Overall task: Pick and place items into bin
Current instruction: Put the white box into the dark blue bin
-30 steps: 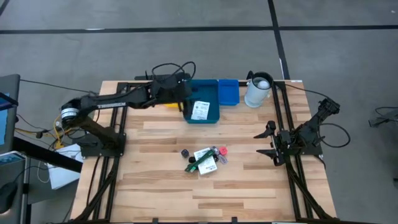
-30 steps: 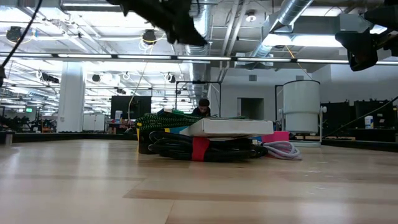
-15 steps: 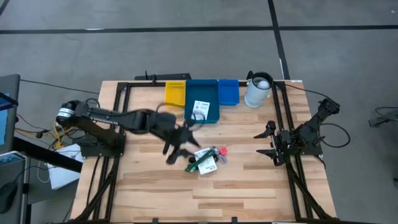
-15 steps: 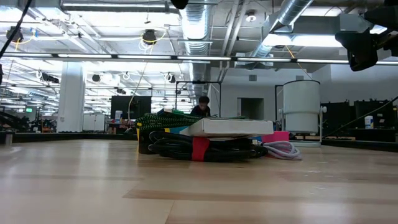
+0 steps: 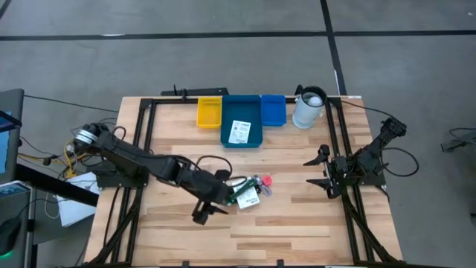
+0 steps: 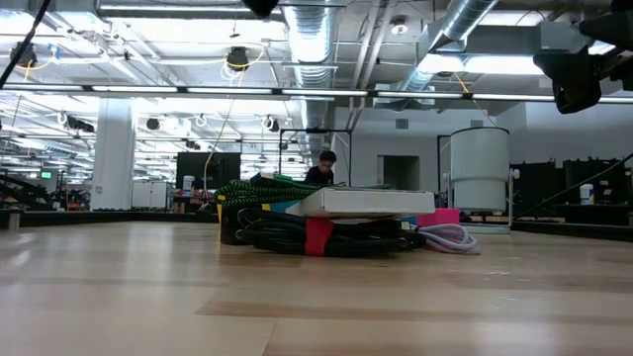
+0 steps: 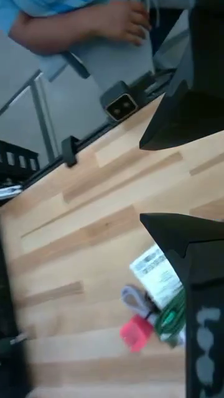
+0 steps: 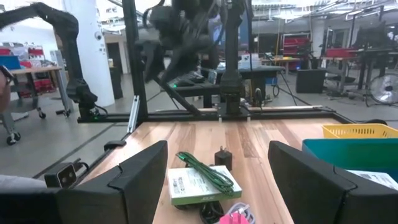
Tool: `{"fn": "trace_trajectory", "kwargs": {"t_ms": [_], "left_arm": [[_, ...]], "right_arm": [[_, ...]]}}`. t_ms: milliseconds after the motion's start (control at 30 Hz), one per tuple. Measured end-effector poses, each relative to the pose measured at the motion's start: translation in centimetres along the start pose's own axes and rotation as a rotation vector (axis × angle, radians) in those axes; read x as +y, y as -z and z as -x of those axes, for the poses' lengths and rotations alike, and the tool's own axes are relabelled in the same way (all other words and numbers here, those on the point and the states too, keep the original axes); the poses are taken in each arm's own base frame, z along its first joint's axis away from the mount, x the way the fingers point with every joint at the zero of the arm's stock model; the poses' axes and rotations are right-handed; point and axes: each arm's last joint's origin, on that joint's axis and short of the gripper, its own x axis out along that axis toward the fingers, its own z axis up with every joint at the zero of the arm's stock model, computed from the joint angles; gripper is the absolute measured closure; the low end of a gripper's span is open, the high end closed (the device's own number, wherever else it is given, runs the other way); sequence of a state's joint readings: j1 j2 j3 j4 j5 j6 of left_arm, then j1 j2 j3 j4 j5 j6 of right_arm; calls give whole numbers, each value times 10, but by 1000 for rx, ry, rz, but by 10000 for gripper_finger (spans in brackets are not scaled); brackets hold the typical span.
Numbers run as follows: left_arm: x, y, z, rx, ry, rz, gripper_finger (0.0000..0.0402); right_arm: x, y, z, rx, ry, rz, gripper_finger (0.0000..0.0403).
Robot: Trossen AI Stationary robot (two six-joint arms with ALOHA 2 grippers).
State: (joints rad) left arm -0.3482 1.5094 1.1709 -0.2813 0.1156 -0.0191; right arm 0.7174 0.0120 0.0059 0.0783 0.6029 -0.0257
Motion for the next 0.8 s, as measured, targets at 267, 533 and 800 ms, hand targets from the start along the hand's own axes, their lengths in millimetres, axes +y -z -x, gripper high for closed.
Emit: {"fn": "trace_trajectory", "kwargs": {"t_ms": [267, 533, 800], "left_arm": [[-2, 15, -42, 60, -11, 111, 237], [-2, 25, -58, 109, -158, -31, 237], [-25, 27, -57, 150, -411, -365, 237]], "right_arm": [[0, 1, 0, 5, 0, 3, 127], [0, 0, 0, 4, 0, 3, 127], [0, 0, 0, 4, 0, 3, 127]]}}
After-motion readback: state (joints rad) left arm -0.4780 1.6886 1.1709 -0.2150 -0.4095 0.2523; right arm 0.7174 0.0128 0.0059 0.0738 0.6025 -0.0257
